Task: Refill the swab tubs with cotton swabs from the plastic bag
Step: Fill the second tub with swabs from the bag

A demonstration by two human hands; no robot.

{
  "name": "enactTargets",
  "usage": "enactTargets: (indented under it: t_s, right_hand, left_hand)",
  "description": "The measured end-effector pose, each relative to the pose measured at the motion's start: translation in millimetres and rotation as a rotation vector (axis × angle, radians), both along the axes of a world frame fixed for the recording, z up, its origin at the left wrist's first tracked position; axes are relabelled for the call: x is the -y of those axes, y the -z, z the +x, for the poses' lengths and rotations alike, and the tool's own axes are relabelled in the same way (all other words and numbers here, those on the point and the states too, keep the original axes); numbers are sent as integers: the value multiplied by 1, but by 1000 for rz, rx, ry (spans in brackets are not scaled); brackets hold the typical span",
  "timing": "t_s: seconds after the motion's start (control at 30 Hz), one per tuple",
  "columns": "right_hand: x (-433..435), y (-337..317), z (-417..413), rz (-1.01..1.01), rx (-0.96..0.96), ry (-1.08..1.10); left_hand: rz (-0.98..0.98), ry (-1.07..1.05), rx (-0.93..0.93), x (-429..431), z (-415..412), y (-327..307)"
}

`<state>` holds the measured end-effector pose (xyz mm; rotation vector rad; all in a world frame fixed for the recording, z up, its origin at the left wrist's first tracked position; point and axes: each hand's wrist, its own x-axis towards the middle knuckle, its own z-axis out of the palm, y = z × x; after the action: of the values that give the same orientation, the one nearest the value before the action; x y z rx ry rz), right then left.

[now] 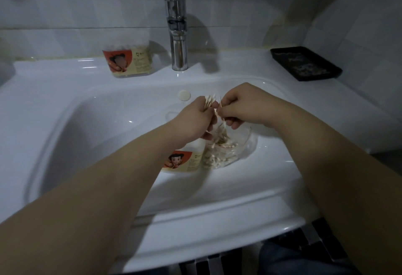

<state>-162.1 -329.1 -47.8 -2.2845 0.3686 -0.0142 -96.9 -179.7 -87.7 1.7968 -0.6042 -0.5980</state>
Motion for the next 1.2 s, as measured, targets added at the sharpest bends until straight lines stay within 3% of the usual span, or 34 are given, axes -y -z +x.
enactTargets:
  t_s: [0.53,0.73,1.0,1.2]
  right_hand:
    - [-2,4,6,192,68,89]
    - [4,1,7,110,89,216]
    - [2,-2,7,121,107,241]
    - [-3,-5,5,299,106,183]
  left_hand:
    - [145,-3,31,-2,3,-3]
    - [155,-54,-32,-2,3,2]
    - [327,18,329,-1,1,3]
    - [142,44,371,-2,1,1]
